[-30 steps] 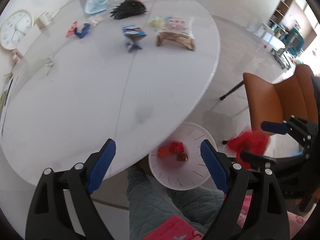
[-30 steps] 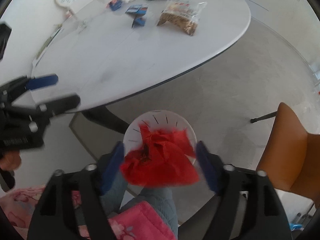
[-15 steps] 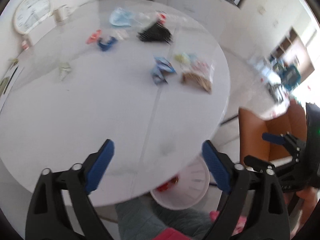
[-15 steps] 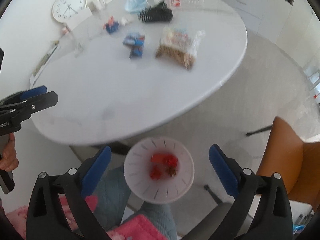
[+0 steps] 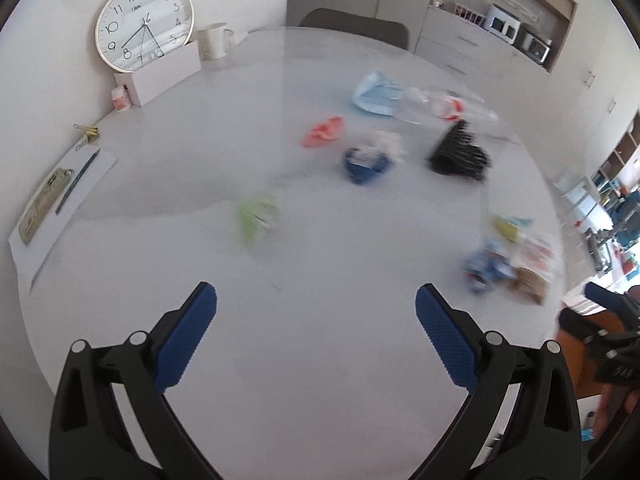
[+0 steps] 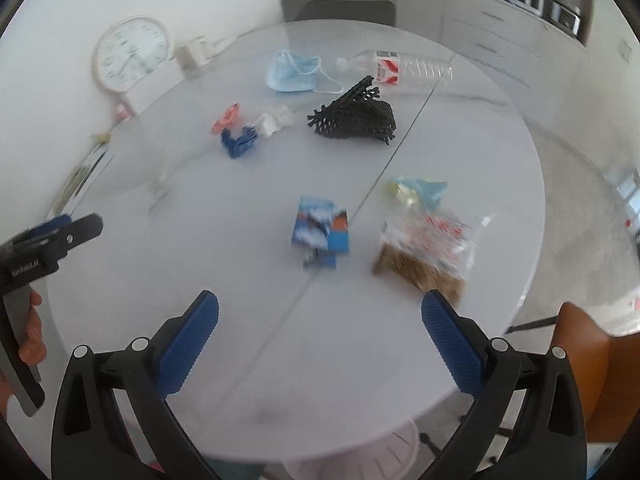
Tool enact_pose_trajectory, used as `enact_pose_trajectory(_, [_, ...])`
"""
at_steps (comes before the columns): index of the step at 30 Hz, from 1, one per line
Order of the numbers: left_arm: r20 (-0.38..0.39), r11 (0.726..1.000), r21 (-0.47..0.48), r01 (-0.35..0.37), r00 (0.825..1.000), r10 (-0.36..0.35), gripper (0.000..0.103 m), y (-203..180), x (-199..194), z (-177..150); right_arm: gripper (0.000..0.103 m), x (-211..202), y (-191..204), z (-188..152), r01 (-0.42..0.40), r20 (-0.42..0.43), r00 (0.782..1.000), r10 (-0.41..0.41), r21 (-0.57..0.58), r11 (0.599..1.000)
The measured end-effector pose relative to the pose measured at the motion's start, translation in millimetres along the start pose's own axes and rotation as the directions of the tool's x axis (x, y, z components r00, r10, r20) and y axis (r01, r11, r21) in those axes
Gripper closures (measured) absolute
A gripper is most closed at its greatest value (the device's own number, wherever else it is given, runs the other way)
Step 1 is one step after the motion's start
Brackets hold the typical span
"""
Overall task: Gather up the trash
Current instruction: 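Grasp the green wrapper with the left tool while the right tool grasps the blue cloth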
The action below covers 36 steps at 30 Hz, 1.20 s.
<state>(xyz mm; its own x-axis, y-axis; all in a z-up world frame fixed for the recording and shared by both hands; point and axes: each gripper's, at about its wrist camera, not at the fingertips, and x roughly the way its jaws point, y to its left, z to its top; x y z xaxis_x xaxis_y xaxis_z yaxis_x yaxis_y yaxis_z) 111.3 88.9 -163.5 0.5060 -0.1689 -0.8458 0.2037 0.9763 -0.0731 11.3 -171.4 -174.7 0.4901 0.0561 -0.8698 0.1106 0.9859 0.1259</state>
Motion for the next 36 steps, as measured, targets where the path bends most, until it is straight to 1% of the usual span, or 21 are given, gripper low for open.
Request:
enact_pose_trajectory(1, [0.001, 1.0, 0.012, 0.006, 1.0, -0.006, 0.008, 7, 8, 5, 0.002, 6, 2, 5, -0.003, -0.005, 1.0, 0.003, 0.019, 1.0])
enact_pose_trajectory(2, [0.005, 0.999, 0.043, 0.015, 1.0, -0.015, 0.008, 16, 19, 13, 0.002, 12, 3, 9, -0.006, -0.012, 1.0, 0.006, 0.035, 0.999])
enact_pose_trajectory(5, [0.009, 0.989, 0.144, 0.026, 1.0, -0.027, 0.008, 32, 41, 27, 0.002, 29, 10, 19, 0.025, -0.043, 0.999, -0.023, 0.057, 0.998])
enact_pose_trajectory(7, [-0.006, 0.978, 0.207, 0.039, 0.999, -0.038, 0.008, 39, 58, 37, 0.002, 38, 12, 24, 0.047, -0.062, 0.997, -0.043, 0.069, 0.997])
enact_pose_trajectory(9, [-0.029, 0.97, 0.238, 0.053, 0.998, -0.048, 0.008, 45, 76, 46, 0.002, 45, 12, 28, 0.065, -0.072, 0.996, -0.059, 0.084, 0.994])
enact_pose_trajectory(10, [-0.045, 0.968, 0.24, 0.071, 0.997, -0.062, 0.011, 48, 86, 50, 0.002, 48, 13, 31, 0.072, -0.079, 0.995, -0.064, 0.093, 0.993])
enact_pose_trajectory(11, [-0.062, 0.968, 0.232, 0.092, 0.995, -0.08, 0.017, 50, 96, 54, 0.002, 51, 13, 34, 0.076, -0.083, 0.994, -0.068, 0.1, 0.992])
enact_pose_trajectory(13, [-0.087, 0.966, 0.222, 0.129, 0.99, -0.112, 0.024, 50, 108, 55, 0.002, 55, 15, 41, 0.082, -0.084, 0.994, -0.072, 0.11, 0.991])
enact_pose_trajectory(15, [-0.108, 0.965, 0.223, 0.141, 0.987, -0.119, 0.031, 48, 120, 54, 0.002, 59, 18, 48, 0.083, -0.084, 0.994, -0.074, 0.114, 0.99])
enact_pose_trajectory(17, [-0.132, 0.962, 0.226, 0.151, 0.983, -0.124, 0.042, 46, 129, 52, 0.002, 63, 21, 54, 0.084, -0.081, 0.994, -0.075, 0.112, 0.99])
enact_pose_trajectory(18, [-0.141, 0.962, 0.226, 0.155, 0.982, -0.125, 0.044, 44, 133, 51, 0.002, 65, 24, 58, 0.084, -0.082, 0.994, -0.075, 0.11, 0.99])
enact_pose_trajectory(19, [-0.147, 0.961, 0.226, 0.161, 0.981, -0.129, 0.05, 43, 135, 50, 0.002, 68, 26, 62, 0.08, -0.083, 0.994, -0.071, 0.108, 0.991])
enact_pose_trajectory(20, [-0.153, 0.96, 0.226, 0.164, 0.98, -0.131, 0.06, 44, 137, 50, 0.002, 70, 29, 65, 0.074, -0.084, 0.994, -0.066, 0.106, 0.992])
enact_pose_trajectory(22, [-0.166, 0.96, 0.22, 0.173, 0.976, -0.137, 0.07, 45, 143, 51, 0.002, 76, 37, 74, 0.062, -0.08, 0.995, -0.054, 0.094, 0.994])
enact_pose_trajectory(28, [-0.156, 0.96, 0.226, 0.168, 0.979, -0.135, 0.071, 47, 142, 50, 0.002, 101, 65, 109, 0.022, -0.053, 0.998, -0.02, 0.04, 0.999])
enact_pose_trajectory(30, [-0.161, 0.962, 0.209, 0.174, 0.977, -0.142, 0.072, 48, 142, 52, 0.002, 115, 74, 121, 0.012, -0.052, 0.999, -0.011, 0.038, 0.999])
enact_pose_trajectory(32, [-0.166, 0.965, 0.187, 0.184, 0.974, -0.154, 0.073, 50, 141, 54, 0.002, 128, 81, 130, -0.002, -0.055, 0.998, 0.004, 0.044, 0.999])
enact_pose_trajectory(36, [-0.161, 0.967, 0.152, 0.202, 0.971, -0.178, 0.073, 54, 137, 57, 0.002, 161, 96, 141, -0.013, -0.076, 0.997, 0.021, 0.104, 0.995])
